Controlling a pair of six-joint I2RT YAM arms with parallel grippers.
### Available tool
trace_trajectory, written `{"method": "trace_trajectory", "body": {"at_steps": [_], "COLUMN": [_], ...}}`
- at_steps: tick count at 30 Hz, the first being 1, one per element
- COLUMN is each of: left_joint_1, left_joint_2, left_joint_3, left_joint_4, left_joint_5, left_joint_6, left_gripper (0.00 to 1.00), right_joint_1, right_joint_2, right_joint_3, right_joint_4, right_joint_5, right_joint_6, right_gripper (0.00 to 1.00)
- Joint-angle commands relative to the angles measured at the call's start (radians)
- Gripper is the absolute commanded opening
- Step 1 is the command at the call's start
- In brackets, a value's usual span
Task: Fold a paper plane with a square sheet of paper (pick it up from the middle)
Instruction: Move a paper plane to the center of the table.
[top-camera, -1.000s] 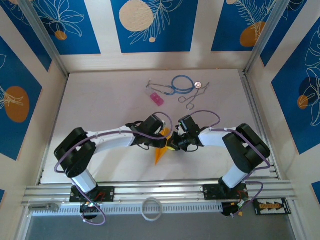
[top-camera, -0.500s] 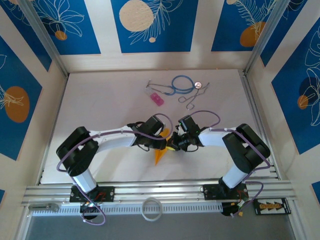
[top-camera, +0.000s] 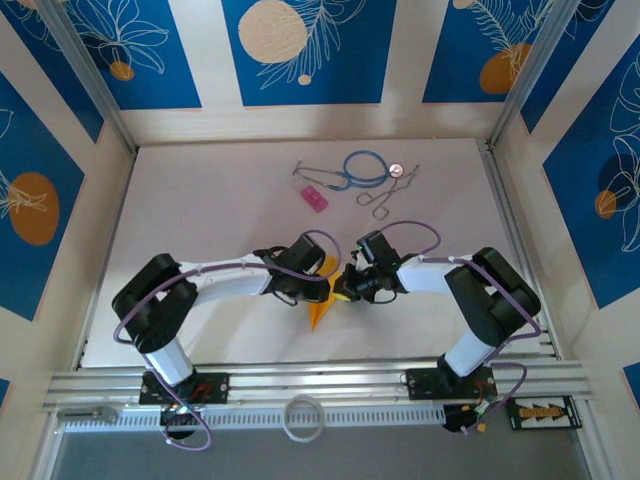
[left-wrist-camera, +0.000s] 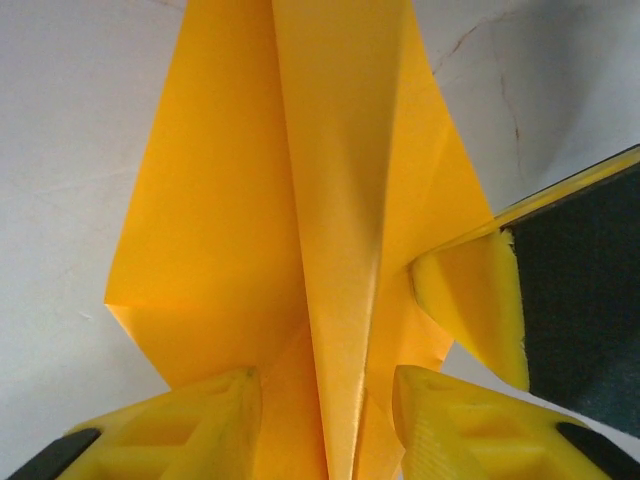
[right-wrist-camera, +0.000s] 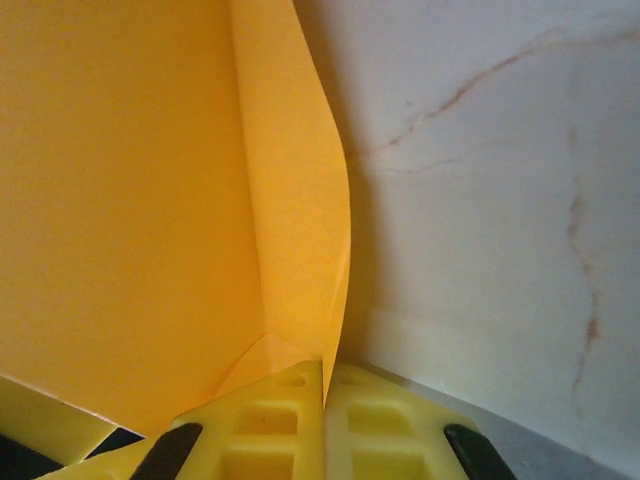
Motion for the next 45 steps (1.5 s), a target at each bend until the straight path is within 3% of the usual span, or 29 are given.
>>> {"method": "trace_trajectory", "body": {"at_steps": [1,7,27,45], "left_joint_1": [-0.01,-0.012,-0.014,-0.042], "left_joint_2": [-0.025,-0.033,-0.069,-0.097], "left_joint_3": [-0.032,-0.085,-0.13,-0.143], "left_joint_4": [0.012,0.119,0.193,0.124], "left_joint_5": [0.054,0.114,0.113,0.051], "left_joint_6": [-0.043,-0.106,-0.18,-0.273], "left_gripper": [0.4,0.4,0.36,0.36], "right_joint_1": [-0.001,-0.001,-0.002,-0.003], "right_joint_2": [0.011,0.01,0.02,0.023], "right_joint_3": [-0.007,-0.007,-0.008,-0.012], "right_joint_4": [-0.002,-0.002,0.006,0.014], "right_joint_5": [-0.02,-0.02,-0.024,-0.026], "right_joint_6": [0.007,0.007,0.009,0.01], "right_gripper": [0.01,0.0,0.0,0.0]}}
